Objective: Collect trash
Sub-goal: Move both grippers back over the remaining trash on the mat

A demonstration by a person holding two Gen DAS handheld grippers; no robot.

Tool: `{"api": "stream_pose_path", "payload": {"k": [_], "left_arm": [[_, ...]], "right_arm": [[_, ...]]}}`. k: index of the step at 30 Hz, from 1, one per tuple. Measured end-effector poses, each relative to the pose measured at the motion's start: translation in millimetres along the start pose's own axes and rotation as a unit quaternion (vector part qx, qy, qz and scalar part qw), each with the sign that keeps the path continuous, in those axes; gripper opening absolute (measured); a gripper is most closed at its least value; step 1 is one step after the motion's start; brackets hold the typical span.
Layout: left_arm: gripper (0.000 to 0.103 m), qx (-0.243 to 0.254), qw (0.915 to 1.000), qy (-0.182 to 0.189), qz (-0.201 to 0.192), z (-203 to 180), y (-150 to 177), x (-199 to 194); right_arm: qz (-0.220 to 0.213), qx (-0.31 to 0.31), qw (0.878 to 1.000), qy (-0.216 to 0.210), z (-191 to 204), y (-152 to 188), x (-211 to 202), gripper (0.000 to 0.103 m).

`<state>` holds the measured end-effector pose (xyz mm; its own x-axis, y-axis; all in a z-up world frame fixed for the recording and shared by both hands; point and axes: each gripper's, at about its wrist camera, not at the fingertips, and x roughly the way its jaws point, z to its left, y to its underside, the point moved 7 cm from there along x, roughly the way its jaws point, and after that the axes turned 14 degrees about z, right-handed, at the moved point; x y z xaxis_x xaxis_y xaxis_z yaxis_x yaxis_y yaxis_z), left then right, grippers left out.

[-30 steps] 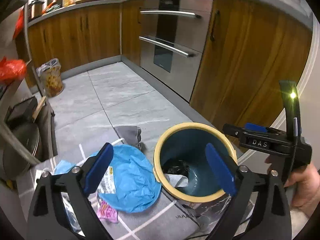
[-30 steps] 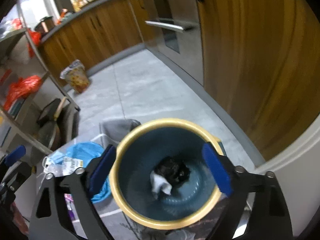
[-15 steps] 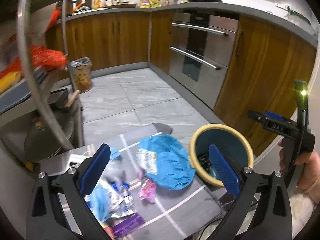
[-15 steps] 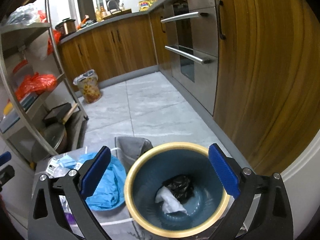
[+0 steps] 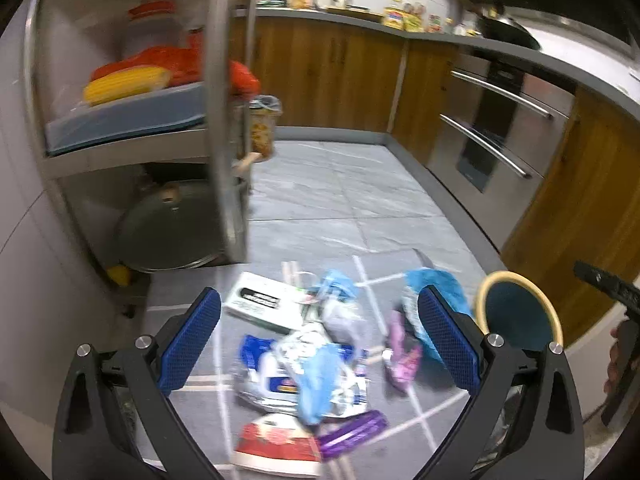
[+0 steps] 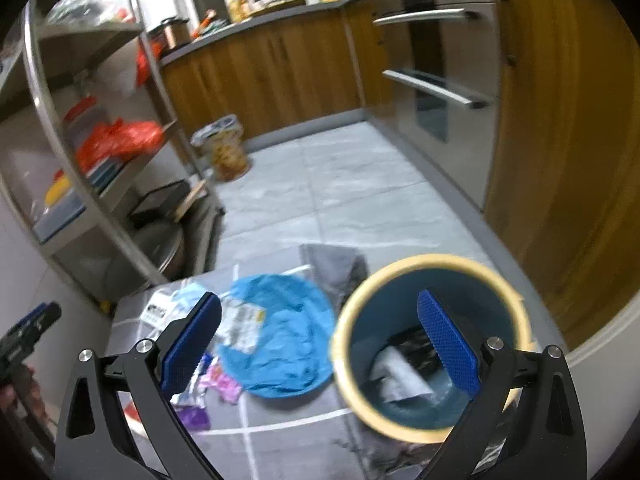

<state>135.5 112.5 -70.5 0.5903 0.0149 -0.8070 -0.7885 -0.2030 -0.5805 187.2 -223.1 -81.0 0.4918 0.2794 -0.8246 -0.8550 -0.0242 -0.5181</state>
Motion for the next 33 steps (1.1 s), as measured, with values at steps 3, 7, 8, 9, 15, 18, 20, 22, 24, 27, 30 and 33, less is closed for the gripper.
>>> {"api": "stream_pose_path", "payload": {"k": [3,7,8,9,15,18,20,22,24,27,30,33], "left_arm": [[0.097,-0.015,0.9998,-0.012,0.001,22,1,4],[0.097,-0.025,0.9992,-0.020,0.026,37,9,25],[0.097,-0.024,0.9989,-0.020,0.034,38,12,31],[0.097,-0.021,0.9986,-0.020,0.046,38,15,38],[0.097,-0.005,0.9937,-0.019,0.110,30,35,86],[0.097,0.007,0.9907,-0.020,0.134,24,45,101],[0.097,0.015,0.9892,-0.018,0.145,20,47,108],[0.097,0.020,0.9879,-0.015,0.153,17,49,114],[0.097,0.020,0.9865,-0.012,0.162,15,50,119],[0.097,0.022,0.9844,-0.010,0.174,14,54,126],[0.097,0.022,0.9816,-0.009,0.189,14,57,133],[0.097,0.018,0.9788,0.001,0.204,12,62,140]], "right_arm": [[0.014,-0.026,1.000,0.001,23,-1,13,0.098],[0.039,-0.053,0.998,-0.001,52,5,35,0.098],[0.046,-0.057,0.997,-0.003,58,7,40,0.098],[0.057,-0.060,0.997,-0.004,64,10,47,0.098],[0.112,-0.070,0.991,0.017,78,28,86,0.098],[0.131,-0.088,0.987,0.030,80,32,98,0.098],[0.145,-0.098,0.984,0.031,81,36,106,0.098],[0.170,-0.106,0.979,0.035,82,42,118,0.098],[0.196,-0.113,0.973,0.046,81,49,130,0.098],[0.227,-0.132,0.963,0.064,81,60,145,0.096],[0.251,-0.151,0.953,0.075,84,71,158,0.095],[0.264,-0.174,0.945,0.083,90,78,166,0.089]]}}
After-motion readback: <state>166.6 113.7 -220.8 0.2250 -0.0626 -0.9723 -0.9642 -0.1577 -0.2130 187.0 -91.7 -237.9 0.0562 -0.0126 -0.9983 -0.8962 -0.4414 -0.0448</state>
